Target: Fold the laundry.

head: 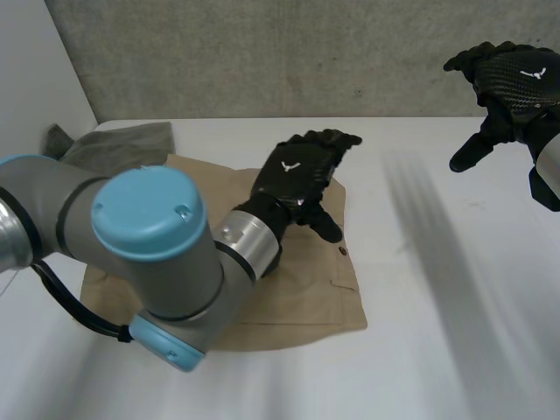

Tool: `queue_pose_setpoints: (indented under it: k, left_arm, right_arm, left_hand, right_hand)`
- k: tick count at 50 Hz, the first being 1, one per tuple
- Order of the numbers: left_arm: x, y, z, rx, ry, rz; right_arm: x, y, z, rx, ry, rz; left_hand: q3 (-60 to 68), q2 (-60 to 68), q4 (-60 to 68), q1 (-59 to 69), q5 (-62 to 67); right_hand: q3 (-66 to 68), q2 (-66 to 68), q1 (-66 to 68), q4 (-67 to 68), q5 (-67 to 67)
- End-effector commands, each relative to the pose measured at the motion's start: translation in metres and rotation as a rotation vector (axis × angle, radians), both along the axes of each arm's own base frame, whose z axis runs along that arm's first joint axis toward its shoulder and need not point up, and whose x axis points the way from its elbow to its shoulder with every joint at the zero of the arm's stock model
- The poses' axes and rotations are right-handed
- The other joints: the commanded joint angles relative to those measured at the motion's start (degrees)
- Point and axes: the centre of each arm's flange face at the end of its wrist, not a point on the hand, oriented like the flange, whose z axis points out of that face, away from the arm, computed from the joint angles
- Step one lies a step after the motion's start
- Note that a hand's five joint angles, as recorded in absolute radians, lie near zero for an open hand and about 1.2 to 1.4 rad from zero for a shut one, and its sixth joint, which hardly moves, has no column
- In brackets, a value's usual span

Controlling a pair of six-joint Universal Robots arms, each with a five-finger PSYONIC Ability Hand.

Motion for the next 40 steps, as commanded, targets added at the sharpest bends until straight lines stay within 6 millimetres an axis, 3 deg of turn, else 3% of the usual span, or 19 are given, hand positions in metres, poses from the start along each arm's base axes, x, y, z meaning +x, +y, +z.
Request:
queue_pose_setpoints:
  k: [1,6,9,15,20,25,33,37,40]
  left_arm:
    - [0.049,-0.035,0.028,-0.026,-0.017,0.146]
    - [0.084,-0.033,0.04,-0.038,-0.091,0.226]
    - [0.096,-0.033,0.037,-0.052,-0.145,0.252]
    - [0.125,-0.027,0.007,-0.057,-0.393,0.299]
    - [0.144,-0.016,-0.018,-0.019,-0.6,0.311]
    - [0.167,-0.009,-0.039,0.056,-0.747,0.331]
    - [0.19,-0.017,-0.049,0.113,-0.804,0.38]
    - [0.195,-0.021,-0.051,0.124,-0.814,0.393]
    - [0.196,-0.023,-0.052,0.13,-0.815,0.399]
  right_arm:
    - [0.007,-0.001,-0.015,0.054,0.018,0.027]
    - [0.015,0.004,-0.043,0.144,0.119,0.079]
    - [0.033,0.027,-0.059,0.197,0.219,0.185]
    - [0.07,0.077,-0.099,0.307,0.374,0.383]
    - [0.078,0.101,-0.123,0.377,0.406,0.451]
    - [0.078,0.106,-0.145,0.409,0.42,0.456]
    - [0.078,0.109,-0.159,0.41,0.424,0.446]
    - [0.079,0.109,-0.171,0.442,0.437,0.451]
    - [0.082,0.104,-0.178,0.43,0.433,0.446]
  left_hand:
    - [-1.1,-0.71,-0.56,0.25,-1.53]
    - [-0.6,-0.21,-0.06,0.75,-1.02]
    - [-0.26,0.13,0.28,1.09,-0.69]
    - [7.62,8.01,8.16,8.97,7.2]
    - [14.69,15.08,15.23,16.04,14.27]
    - [26.29,26.67,26.83,27.64,25.86]
    - [32.03,32.42,32.57,33.38,31.61]
    - [28.86,29.25,29.4,30.21,28.43]
    - [15.58,15.97,16.12,16.93,15.16]
  right_hand:
    - [-2.29,-2.66,-1.25,-3.43,-3.31]
    - [-2.29,-2.66,-1.25,-3.43,-3.31]
    - [-2.29,-2.66,-1.25,-3.43,-3.31]
    - [2.65,2.28,3.69,1.51,1.62]
    - [5.36,4.99,6.4,4.22,4.33]
    - [14.61,14.24,15.65,13.47,13.59]
    - [21.85,21.48,22.89,20.71,20.82]
    - [20.35,19.98,21.38,19.2,19.32]
    - [17.82,17.45,18.86,16.67,16.79]
